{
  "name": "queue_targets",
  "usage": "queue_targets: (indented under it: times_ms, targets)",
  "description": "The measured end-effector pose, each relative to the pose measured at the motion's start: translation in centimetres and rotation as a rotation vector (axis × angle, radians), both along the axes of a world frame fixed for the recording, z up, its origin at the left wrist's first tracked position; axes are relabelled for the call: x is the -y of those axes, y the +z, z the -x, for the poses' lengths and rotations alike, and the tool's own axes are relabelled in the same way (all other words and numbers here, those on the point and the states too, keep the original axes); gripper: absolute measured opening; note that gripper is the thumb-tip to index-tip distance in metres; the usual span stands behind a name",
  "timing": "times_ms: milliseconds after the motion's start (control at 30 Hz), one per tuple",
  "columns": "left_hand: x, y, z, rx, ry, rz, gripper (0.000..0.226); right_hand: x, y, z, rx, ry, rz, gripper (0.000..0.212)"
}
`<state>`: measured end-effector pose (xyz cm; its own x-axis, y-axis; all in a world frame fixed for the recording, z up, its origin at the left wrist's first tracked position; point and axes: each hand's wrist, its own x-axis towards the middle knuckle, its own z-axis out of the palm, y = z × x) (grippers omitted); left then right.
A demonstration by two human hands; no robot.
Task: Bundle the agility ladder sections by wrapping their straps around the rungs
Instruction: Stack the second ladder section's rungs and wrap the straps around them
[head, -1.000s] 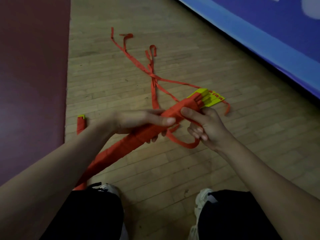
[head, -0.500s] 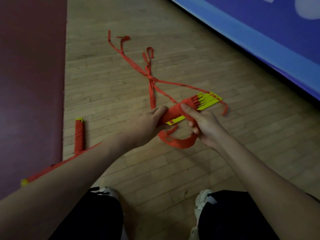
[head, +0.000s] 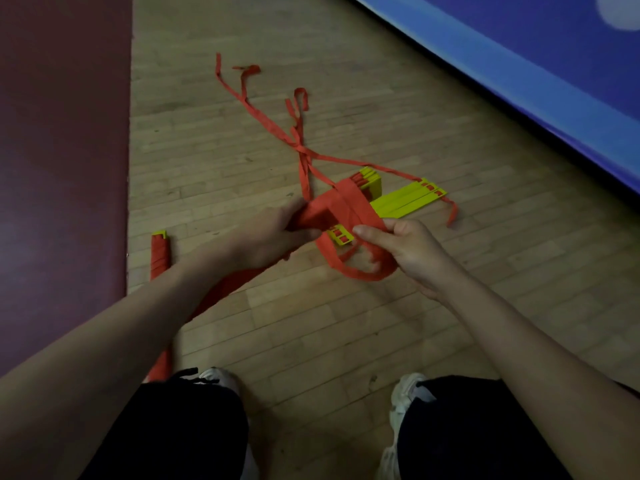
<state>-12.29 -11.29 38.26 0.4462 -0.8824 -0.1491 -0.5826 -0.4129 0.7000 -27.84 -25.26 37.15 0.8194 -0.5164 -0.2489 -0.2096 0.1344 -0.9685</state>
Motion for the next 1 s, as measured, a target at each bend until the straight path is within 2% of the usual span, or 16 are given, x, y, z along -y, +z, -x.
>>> queue_targets:
  times_ms: [67, 133, 267, 467, 533, 600, 700, 767, 900, 1000]
  targets:
    - [-0.2, 0.7, -0.5, -0.247, 0.046, 0.037, 0.021, -0.2, 0.3, -0.1, 0.026, -0.056, 0.098, 0.017]
    - [-0.6, 1.6, -1.0, -0.401, 0.049, 0.059, 0.026, -0.6, 0.4, -0.2, 0.042, -0.079, 0.123, 0.018]
    - [-1.1, 2.6, -1.0, -0.590, -0.010, 0.119, 0.034, -0.9, 0.2, -0.3, 0.114, -0.105, 0.034, 0.011]
    - [-1.3, 3.1, -0.5, -0.807, -0.152, 0.182, 0.022, -1.1, 0.7, 0.3, 0.295, -0.016, -0.052, 0.017]
    - [-1.2, 3.2, -0.4, -0.838, -0.205, 0.162, 0.031, -1.1, 0.8, 0.5, 0.362, 0.050, -0.130, 0.021]
    - [-1.1, 3.0, -0.2, -0.909, -0.261, 0.115, 0.044, -1.0, 0.9, 0.6, 0.394, 0.108, -0.190, 0.015]
    - [-1.0, 2.5, -0.1, -1.063, -0.307, 0.039, 0.049, -0.8, 1.4, 0.8, 0.394, 0.179, -0.244, 0.025]
    - [-0.9, 2.3, -0.1, -1.104, -0.309, 0.011, 0.053, -0.7, 1.6, 0.9, 0.392, 0.193, -0.269, 0.021]
    - [-0.7, 1.9, 0.0, -1.066, -0.285, -0.023, 0.053, -0.6, 1.6, 1.0, 0.370, 0.128, -0.249, 0.035]
    - [0.0, 1.6, 0.5, -0.868, -0.210, -0.043, 0.038, -0.6, 1.5, 0.6, 0.299, -0.002, -0.272, 0.036]
